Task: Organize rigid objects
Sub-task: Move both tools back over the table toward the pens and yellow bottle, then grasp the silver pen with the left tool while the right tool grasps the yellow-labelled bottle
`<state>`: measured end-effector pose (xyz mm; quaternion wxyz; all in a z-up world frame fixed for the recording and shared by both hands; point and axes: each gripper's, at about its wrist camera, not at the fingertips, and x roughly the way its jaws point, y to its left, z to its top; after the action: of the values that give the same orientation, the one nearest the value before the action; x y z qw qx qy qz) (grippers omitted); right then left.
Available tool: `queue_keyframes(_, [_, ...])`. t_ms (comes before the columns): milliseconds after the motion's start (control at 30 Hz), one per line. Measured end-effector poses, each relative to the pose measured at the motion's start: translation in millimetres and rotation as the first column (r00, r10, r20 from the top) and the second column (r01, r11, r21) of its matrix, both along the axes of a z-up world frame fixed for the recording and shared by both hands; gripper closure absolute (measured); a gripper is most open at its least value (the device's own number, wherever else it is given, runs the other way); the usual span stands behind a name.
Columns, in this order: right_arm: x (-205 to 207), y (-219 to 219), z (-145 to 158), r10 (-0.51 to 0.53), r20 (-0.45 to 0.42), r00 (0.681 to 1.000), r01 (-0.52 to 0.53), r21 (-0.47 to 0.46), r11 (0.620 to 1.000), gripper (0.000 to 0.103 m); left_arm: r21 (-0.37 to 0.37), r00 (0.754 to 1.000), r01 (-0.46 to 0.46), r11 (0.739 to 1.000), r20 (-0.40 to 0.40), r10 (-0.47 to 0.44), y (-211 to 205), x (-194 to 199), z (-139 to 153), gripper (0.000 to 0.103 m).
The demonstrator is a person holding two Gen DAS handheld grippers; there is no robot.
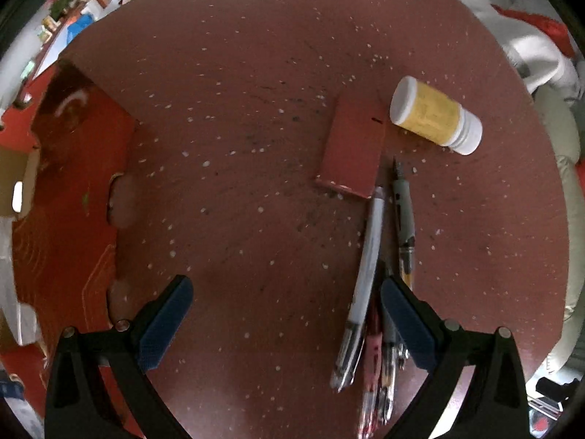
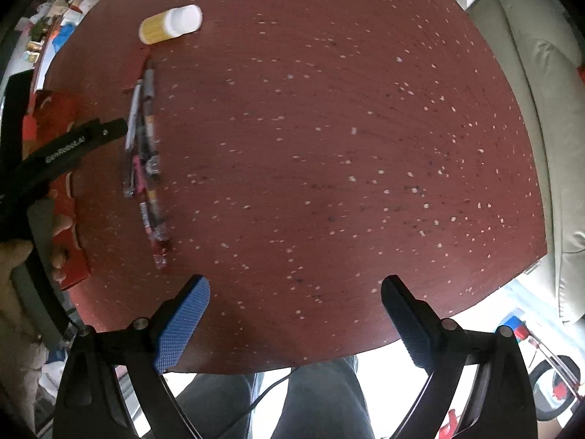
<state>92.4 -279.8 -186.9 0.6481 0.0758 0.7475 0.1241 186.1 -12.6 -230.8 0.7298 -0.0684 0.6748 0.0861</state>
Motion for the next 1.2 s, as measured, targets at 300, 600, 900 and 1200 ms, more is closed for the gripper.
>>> queue_keyframes(300, [20,-8,-1,0.023,0.004,1.000,-0.023,0.034,0.999,0.007,0.076,0.999,-0.025,0.997,-0.040,0.028,3,11,-9,0.000])
queue_keyframes(600, [47,14,13,0.145,0.094,0.985,-0.147,0.016,0.989,0.007,0.067,0.999,-0.019,0.998,-0.035,0.022,10,5,-7,0.000])
queue_keyframes(900, [126,93,45,0.472,0.358,0.805,-0.461,-0.122,0.879,0.007,0.034,0.998,0.069,0.997,0.006,-0.069,-3,2,-8,0.000])
queue_keyframes(1200, [167,166,22,0.663,0.386,0.642,-0.621,-0.246,0.744,0.008,-0.012,0.999,0.016,1.000,0.033,-0.016,10,-18,-9,0.000])
